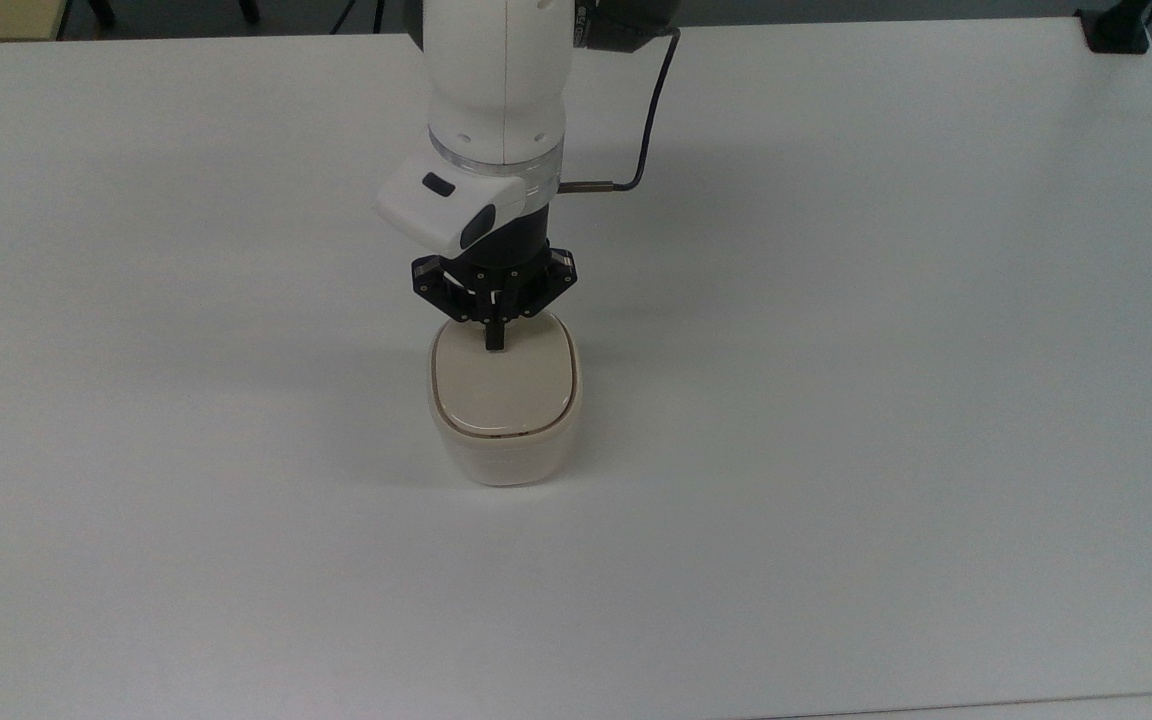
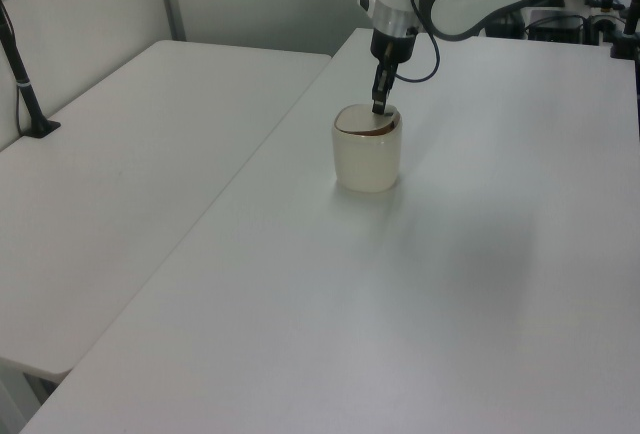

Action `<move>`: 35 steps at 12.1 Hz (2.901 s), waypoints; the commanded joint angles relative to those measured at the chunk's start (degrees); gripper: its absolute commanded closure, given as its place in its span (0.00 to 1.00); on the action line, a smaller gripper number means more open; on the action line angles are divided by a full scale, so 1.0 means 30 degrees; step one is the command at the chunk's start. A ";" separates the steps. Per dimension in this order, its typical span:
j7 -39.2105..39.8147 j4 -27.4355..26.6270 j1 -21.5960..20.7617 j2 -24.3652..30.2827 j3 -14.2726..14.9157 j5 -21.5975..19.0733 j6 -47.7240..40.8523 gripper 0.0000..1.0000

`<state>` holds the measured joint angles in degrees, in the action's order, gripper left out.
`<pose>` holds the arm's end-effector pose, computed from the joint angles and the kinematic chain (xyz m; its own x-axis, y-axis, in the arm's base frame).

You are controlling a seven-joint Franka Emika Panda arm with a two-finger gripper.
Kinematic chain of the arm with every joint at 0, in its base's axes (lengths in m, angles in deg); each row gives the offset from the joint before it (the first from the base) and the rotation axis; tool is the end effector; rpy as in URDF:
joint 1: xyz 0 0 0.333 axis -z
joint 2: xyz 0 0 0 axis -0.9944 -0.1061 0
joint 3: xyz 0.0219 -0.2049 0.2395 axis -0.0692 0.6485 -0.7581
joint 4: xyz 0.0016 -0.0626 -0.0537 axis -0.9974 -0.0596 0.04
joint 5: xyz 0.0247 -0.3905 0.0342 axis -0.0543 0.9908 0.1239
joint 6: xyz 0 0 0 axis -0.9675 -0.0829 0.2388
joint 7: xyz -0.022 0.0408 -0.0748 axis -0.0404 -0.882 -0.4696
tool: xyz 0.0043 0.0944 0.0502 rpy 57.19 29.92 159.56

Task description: Close the trash bin

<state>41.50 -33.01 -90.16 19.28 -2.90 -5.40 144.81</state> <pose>0.6863 0.0642 0.4515 0.9609 0.1837 0.2071 0.1635 -0.9803 0.1109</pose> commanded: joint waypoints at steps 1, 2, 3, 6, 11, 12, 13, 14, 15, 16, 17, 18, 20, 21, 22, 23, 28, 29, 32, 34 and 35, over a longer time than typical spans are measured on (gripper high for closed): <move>0.0204 -0.0261 -0.0231 -0.0386 0.0115 0.0332 -0.0323 1.00; 0.0203 -0.0260 -0.0231 -0.0358 0.0115 0.0332 -0.0323 1.00; 0.0174 -0.0260 -0.0231 -0.0387 0.0115 0.0303 -0.0323 1.00; 0.0145 0.0003 -0.0143 0.0311 0.0115 0.0040 -0.0672 1.00; 0.0145 0.0121 0.0206 0.3093 0.0291 -0.0019 -0.5436 1.00; 0.0145 0.0121 0.0295 0.3418 0.0291 -0.0019 -0.6175 1.00; 0.0145 0.0034 0.0470 0.3972 0.0320 -0.0019 -0.6965 1.00; 0.0145 -0.0054 0.0675 0.4442 0.0291 -0.0019 -0.7292 1.00; 0.0116 -0.0171 0.0909 0.5056 0.0291 -0.0048 -0.7846 1.00; 0.0144 -0.0230 0.1056 0.5352 0.0291 -0.0049 -0.8287 1.00; 0.0145 -0.0318 0.1203 0.5703 0.0291 -0.0107 -0.8611 1.00; 0.0290 -0.0667 0.1407 0.6228 0.0320 -0.0339 -0.8933 1.00; 0.0379 -0.1254 0.1614 0.7021 0.0320 -0.0488 -0.9082 1.00; 0.0379 -0.1372 0.1702 0.7286 0.0320 -0.0459 -0.9402 1.00; 0.0408 -0.1374 0.1819 0.7433 0.0320 -0.0459 -0.9840 1.00; 0.0408 -0.1345 0.1907 0.7493 0.0320 -0.0459 -1.0047 0.96; 0.0350 -0.1256 0.1908 0.7435 0.0378 -0.0459 -1.0108 0.12; 0.0350 -0.1256 0.1908 0.7435 0.0379 -0.0459 -1.0108 0.00; 0.0204 -0.1256 0.1937 0.7406 0.0379 -0.0459 -0.9933 0.00; 0.0232 -0.1227 0.1966 0.7406 0.0408 -0.0459 -0.9903 0.00; 0.0233 -0.1198 0.2169 0.7406 0.0437 -0.0459 -0.9874 0.00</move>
<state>41.64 -35.32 -84.35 40.17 -2.03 -5.78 114.88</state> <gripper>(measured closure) 0.000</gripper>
